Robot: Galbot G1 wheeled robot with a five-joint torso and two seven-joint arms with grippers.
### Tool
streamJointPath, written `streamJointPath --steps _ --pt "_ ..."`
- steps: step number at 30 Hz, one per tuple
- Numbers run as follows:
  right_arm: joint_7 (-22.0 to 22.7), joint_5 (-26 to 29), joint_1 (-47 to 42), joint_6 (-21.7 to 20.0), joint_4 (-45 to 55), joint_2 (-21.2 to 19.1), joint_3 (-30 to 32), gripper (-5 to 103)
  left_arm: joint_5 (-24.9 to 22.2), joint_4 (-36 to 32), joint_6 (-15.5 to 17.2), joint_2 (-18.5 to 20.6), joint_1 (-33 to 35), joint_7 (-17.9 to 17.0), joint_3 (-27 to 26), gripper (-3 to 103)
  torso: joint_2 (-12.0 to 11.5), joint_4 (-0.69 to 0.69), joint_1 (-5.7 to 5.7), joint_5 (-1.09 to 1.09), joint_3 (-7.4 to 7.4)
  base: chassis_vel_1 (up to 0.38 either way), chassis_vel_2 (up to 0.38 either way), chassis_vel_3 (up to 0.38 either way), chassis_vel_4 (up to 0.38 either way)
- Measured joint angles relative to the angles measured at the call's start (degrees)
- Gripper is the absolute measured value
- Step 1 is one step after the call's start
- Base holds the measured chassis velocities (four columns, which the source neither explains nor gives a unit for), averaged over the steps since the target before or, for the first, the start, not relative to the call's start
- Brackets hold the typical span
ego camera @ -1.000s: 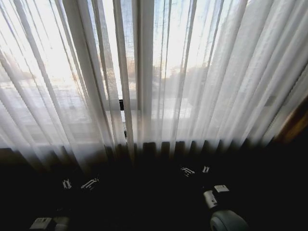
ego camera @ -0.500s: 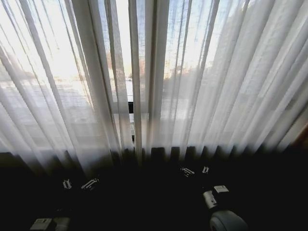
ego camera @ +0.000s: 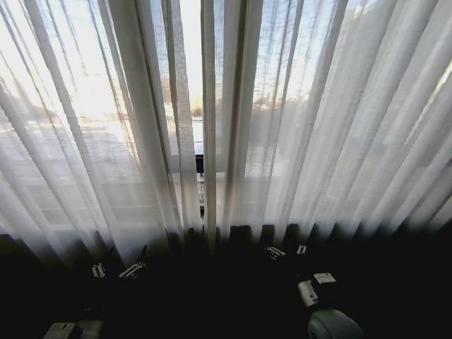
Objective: Open the curtains by pulling them apart, changing their state from closed to fully open.
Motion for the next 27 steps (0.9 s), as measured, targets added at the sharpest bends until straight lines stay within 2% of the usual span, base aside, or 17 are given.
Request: streamJointPath --steps 18,23,27 --pt "-0.2 -3.0 0.5 0.4 -1.3 1.4 -3.1 100 0.0 0.3 0.1 -0.4 -0.2 0.0 0.0 100 0.0 0.00 0.00 -0.01 0.00 -0.098 0.328 0.102 -0.326" --pt "-0.1 -3.5 1.1 0.4 -2.1 1.7 -4.0 100 0.0 0.4 0.1 -0.4 -0.2 0.0 -0.1 100 0.0 0.00 0.02 -0.02 0.01 -0.106 0.262 0.120 -0.255" --pt "1.2 -4.0 5.9 -0.2 -6.7 2.3 -7.7 100 0.5 0.5 0.1 -0.9 -0.2 0.0 0.0 100 0.0 -0.01 0.06 0.00 0.02 -0.051 0.048 0.055 -0.021"
